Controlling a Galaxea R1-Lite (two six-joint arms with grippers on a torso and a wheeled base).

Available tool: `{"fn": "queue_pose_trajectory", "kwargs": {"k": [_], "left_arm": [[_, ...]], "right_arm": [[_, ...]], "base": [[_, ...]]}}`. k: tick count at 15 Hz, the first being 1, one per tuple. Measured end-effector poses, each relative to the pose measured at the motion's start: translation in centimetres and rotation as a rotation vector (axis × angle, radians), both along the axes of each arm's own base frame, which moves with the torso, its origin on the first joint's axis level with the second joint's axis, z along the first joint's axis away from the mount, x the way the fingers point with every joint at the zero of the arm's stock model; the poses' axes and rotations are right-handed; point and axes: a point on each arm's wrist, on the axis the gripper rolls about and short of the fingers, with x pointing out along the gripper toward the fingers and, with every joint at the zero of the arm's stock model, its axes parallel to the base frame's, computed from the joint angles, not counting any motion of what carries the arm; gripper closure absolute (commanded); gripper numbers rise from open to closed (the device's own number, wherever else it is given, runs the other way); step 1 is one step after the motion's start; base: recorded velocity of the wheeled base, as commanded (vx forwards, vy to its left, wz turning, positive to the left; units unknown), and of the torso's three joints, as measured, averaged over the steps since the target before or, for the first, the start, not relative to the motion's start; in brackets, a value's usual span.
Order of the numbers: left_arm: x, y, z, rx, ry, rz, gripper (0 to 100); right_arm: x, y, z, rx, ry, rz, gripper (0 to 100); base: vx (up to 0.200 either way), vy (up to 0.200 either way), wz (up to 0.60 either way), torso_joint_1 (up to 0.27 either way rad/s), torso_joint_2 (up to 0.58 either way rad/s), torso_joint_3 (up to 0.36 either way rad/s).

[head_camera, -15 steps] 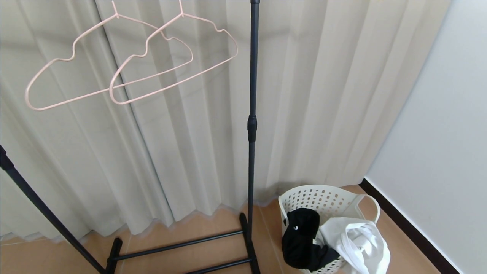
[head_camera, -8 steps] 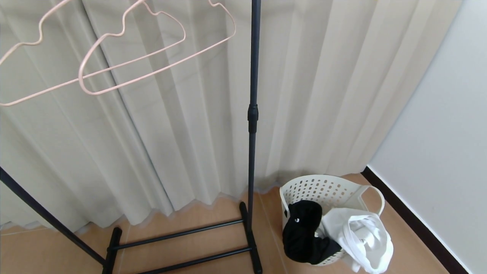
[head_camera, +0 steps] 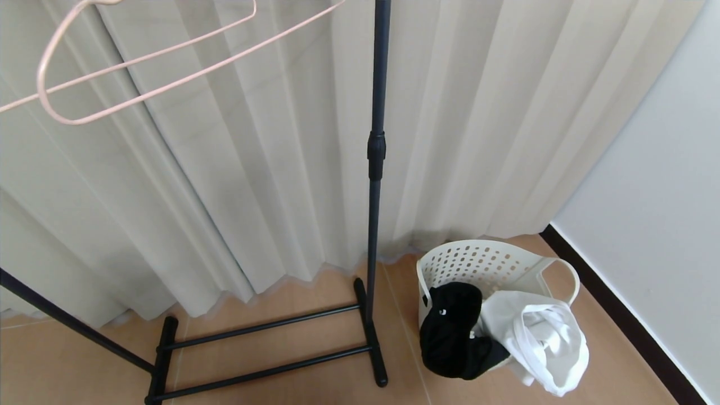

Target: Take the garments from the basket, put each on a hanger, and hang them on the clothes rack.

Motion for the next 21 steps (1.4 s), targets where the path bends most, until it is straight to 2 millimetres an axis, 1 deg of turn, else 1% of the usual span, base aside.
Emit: {"fn": "queue_pose_trajectory", "kwargs": {"k": [21], "left_arm": [[0.00,0.00,0.00,0.001,0.000,-0.001,0]], "right_arm": [[0.00,0.00,-0.06,-0.009,0.005,0.001,0]], "base": [[0.000,0.000,0.00,0.001,0.00,-0.197]]}}
